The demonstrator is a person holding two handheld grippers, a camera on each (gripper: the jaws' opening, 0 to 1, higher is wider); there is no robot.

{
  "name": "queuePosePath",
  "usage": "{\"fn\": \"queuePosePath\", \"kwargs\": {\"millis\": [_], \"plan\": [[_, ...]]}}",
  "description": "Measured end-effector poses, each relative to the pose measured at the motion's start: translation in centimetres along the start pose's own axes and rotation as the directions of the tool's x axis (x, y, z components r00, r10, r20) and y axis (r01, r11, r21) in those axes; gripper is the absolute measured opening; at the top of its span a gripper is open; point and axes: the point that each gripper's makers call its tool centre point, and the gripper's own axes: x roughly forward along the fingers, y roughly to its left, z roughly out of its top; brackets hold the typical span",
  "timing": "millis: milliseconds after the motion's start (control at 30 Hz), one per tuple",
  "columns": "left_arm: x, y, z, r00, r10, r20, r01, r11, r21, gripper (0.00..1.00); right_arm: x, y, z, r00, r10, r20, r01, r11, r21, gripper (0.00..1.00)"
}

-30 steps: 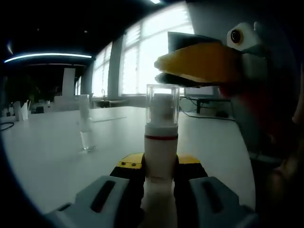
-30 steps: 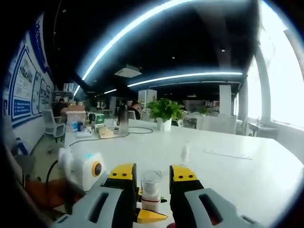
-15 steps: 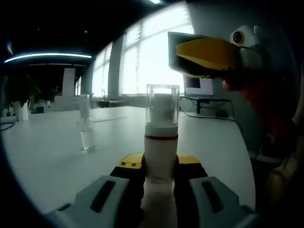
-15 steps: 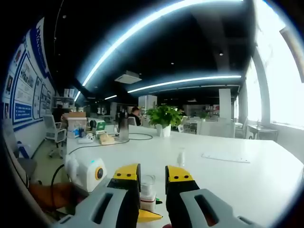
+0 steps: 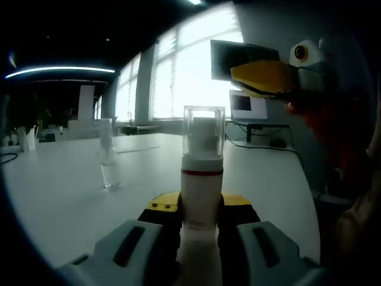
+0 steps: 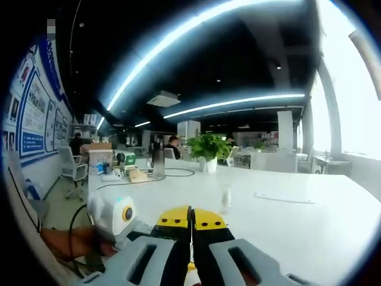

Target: Clamp pump bottle remove cover press pump head put on cover

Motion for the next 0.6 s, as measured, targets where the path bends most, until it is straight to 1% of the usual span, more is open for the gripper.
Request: {"fn": "queuePosePath", "kwargs": {"millis": [167,233,500,600], "plan": [[0.0,0.0,0.0,1.0,0.0,0.0,0.0,1.0,0.0,0.14,-0.6,-0.7,-0.3,1.0,-0.005,0.001,0.005,1.0,-0.005,0.0],[0.0,0.0,0.0,1.0,0.001,0.0,-0.001,1.0,0.0,0.14,-0.9,-0.2,-0.3,0.999,0.051,0.012,-0.052,0.998,0.037,0.0],[0.0,0.1,0.0,1.0,0.002,0.0,-0.002,1.0,0.0,0.14,-2.1,-1.3,-0.8,0.998,0.059,0.025,-0.06,0.997,0.05,0.0],[0.0,0.1,0.0,1.0,0.002,0.0,-0.002,1.0,0.001,0.14,-2.3,-1.2,-0.9,0.995,0.093,0.036,-0.096,0.993,0.076,0.0]]}}
